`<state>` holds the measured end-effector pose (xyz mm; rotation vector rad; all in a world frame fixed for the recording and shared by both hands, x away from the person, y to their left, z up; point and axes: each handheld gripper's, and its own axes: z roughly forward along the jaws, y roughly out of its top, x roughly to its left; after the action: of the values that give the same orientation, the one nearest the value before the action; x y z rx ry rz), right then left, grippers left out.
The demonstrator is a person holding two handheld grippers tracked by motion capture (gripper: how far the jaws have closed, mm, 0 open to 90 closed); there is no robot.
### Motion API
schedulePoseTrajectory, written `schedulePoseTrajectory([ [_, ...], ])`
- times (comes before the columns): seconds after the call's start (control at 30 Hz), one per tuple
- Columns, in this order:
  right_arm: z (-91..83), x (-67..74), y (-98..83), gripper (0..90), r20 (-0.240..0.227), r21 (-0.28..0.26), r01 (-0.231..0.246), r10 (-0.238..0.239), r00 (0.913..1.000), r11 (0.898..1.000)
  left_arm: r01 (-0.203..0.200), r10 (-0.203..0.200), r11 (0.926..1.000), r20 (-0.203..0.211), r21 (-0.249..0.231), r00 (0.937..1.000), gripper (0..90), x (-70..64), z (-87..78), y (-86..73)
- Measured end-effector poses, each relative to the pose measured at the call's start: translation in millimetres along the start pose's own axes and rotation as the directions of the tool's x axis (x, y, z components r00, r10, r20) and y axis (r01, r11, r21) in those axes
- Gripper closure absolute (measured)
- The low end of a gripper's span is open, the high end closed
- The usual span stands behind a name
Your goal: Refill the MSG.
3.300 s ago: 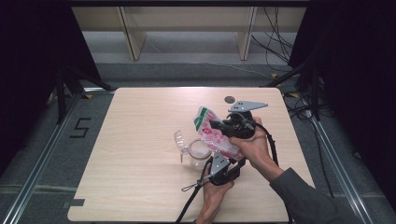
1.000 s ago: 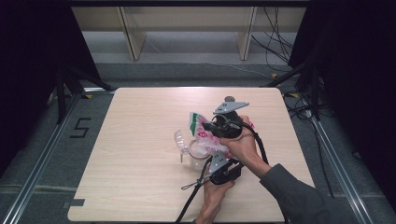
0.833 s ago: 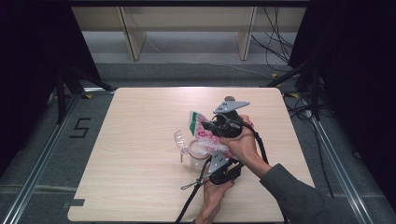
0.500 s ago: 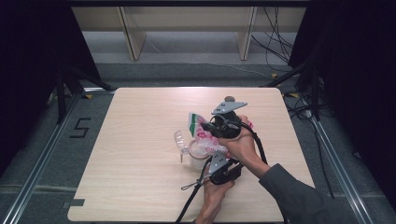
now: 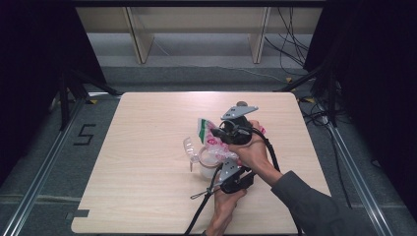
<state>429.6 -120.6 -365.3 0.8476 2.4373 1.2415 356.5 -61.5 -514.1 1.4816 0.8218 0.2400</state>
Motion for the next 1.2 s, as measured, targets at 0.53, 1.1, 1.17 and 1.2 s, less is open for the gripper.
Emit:
schedulePoseTrajectory([
  [0.53, 3.3, 3.8, 1.2, 90.0, 0.016, -0.020, 0.026, -0.026, 0.9995, 0.999, 0.032, -0.031, 0.9980, 0.026, -0.054, 0.9992, 74.1, -1.1, 1.8, 0.3],
  [1.1, 5.9, 9.4, 2.9, 90.0, 0.014, 0.014, 0.033, -0.033, 0.9994, 0.999, -0.007, 0.007, 0.9999, -0.005, -0.014, 1.0000, 74.2, 2.4, -1.9, 2.9],
  [1.17, 6.9, 7.4, 3.6, 90.0, 0.010, 0.007, 0.060, -0.060, 0.9981, 0.998, -0.004, 0.004, 0.9999, -0.003, -0.016, 1.0000, 74.2, 2.8, -1.4, 2.4],
  [1.2, 7.9, 7.3, 3.2, 90.0, 0.006, 0.006, 0.058, -0.058, 0.9983, 0.998, -0.003, 0.003, 0.9999, -0.003, -0.015, 1.0000, 74.1, 2.7, -1.3, 2.4],
])
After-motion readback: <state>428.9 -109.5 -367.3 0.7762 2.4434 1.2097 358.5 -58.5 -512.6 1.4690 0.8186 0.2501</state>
